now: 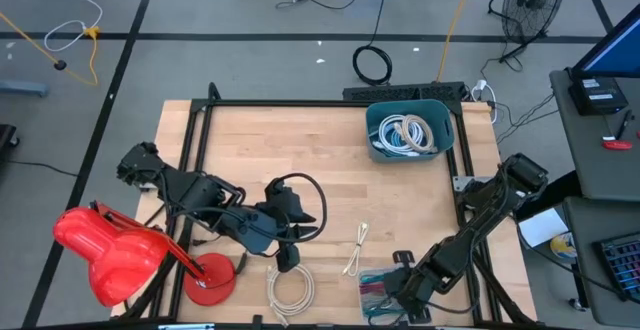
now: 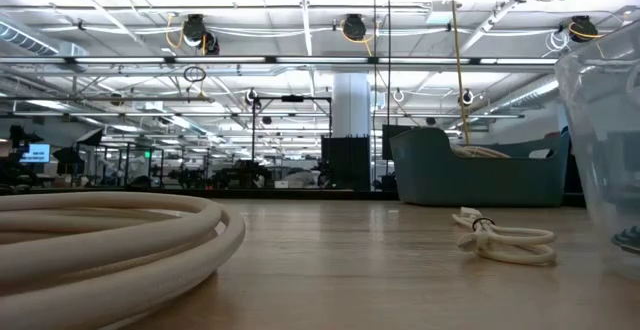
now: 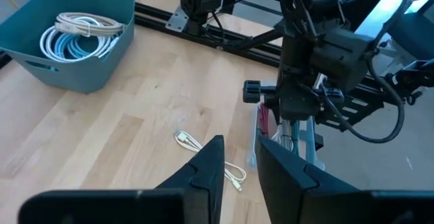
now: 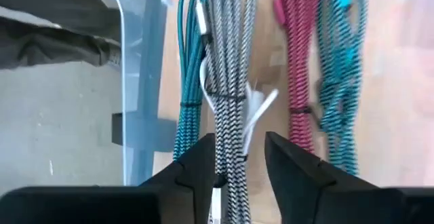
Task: Pick & Place USB Port
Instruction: Put the brown HDMI cable into the blue bin
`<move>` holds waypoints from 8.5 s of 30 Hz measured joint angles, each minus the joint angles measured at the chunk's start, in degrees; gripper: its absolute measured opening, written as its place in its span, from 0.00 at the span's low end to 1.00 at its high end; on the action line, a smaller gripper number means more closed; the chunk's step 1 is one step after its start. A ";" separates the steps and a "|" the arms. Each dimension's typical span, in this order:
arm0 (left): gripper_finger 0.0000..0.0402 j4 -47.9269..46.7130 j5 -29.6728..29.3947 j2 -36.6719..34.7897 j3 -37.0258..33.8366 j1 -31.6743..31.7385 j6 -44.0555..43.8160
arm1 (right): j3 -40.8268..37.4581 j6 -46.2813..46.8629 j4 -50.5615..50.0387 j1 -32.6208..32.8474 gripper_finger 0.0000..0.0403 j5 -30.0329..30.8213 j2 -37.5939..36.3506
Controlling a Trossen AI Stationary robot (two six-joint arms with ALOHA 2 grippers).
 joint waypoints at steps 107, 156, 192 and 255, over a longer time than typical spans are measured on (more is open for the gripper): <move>0.57 6.50 19.53 14.54 -39.17 2.69 -11.68 | -6.54 -4.31 17.06 -12.70 0.32 26.80 -34.15; 0.13 49.13 -30.51 -16.67 -39.14 23.69 -26.06 | -6.51 -40.49 57.93 -22.06 0.36 49.29 -26.19; 0.13 55.21 -26.22 -10.90 -37.86 20.16 -22.95 | -6.54 -35.62 61.23 -29.71 0.51 43.33 -22.21; 0.24 34.86 -45.94 -19.82 -37.92 0.49 -15.53 | -1.11 -58.30 53.02 -9.93 0.00 92.69 -48.62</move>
